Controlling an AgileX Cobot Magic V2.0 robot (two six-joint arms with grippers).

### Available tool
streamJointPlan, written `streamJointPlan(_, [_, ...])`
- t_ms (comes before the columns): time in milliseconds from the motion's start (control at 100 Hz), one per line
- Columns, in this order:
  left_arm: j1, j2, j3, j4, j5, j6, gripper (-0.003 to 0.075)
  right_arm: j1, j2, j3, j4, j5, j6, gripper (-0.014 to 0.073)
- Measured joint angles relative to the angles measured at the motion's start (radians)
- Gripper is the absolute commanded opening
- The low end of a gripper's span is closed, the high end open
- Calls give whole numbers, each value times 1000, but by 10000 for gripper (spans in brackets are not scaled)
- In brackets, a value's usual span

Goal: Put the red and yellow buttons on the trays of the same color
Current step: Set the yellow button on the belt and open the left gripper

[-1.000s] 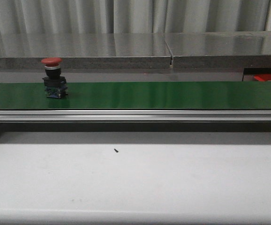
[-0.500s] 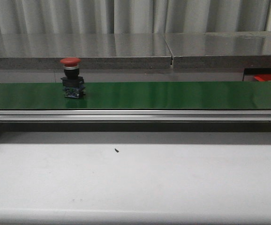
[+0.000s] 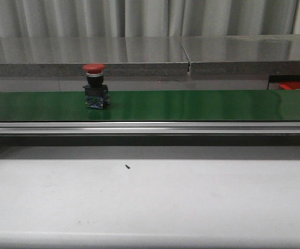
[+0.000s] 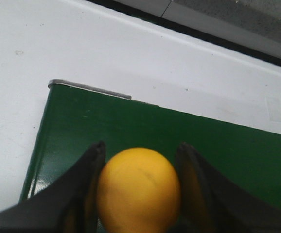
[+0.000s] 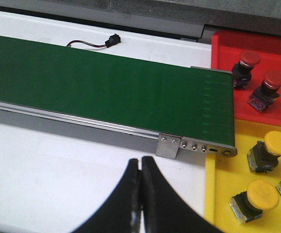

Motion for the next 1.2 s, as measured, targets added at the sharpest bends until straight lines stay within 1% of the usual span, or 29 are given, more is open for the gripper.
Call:
streamJointPlan(210, [-27, 54, 15, -19, -50, 8, -13, 0, 0, 0, 0, 0, 0, -117])
streamJointPlan(260, [-29, 70, 15, -21, -53, 10, 14, 0, 0, 0, 0, 0, 0, -117])
streamJointPlan(310, [-30, 86, 15, -23, -53, 10, 65, 0, 0, 0, 0, 0, 0, -117])
streamJointPlan(380, [-30, 101, 15, -34, -53, 10, 181, 0, 0, 0, 0, 0, 0, -117])
streamJointPlan(400, [-30, 103, 15, -36, -53, 10, 225, 0, 0, 0, 0, 0, 0, -117])
streamJointPlan(430, [-31, 106, 15, -42, -53, 12, 309, 0, 0, 0, 0, 0, 0, -117])
streamJointPlan(450, [-31, 106, 15, -45, -51, 12, 345, 0, 0, 0, 0, 0, 0, -117])
streamJointPlan(500, [-31, 108, 15, -49, -51, 22, 493, 0, 0, 0, 0, 0, 0, -117])
streamJointPlan(520, [-31, 110, 15, -49, -51, 28, 528, 0, 0, 0, 0, 0, 0, -117])
streamJointPlan(550, [-31, 114, 15, -51, -51, 35, 606, 0, 0, 0, 0, 0, 0, -117])
streamJointPlan(570, [-31, 117, 15, -57, -53, 40, 643, 0, 0, 0, 0, 0, 0, -117])
streamJointPlan(620, [-31, 117, 17, -69, -53, 49, 703, 0, 0, 0, 0, 0, 0, -117])
streamJointPlan(680, [-32, 113, 17, -84, -53, 55, 709, 0, 0, 0, 0, 0, 0, -117])
streamJointPlan(860, [-36, 42, 17, -130, -57, 98, 663, 0, 0, 0, 0, 0, 0, -117])
streamJointPlan(1050, [-38, -77, 17, -149, -55, 119, 662, 0, 0, 0, 0, 0, 0, -117])
streamJointPlan(1200, [-38, -181, 21, -186, -28, 188, 662, 0, 0, 0, 0, 0, 0, -117])
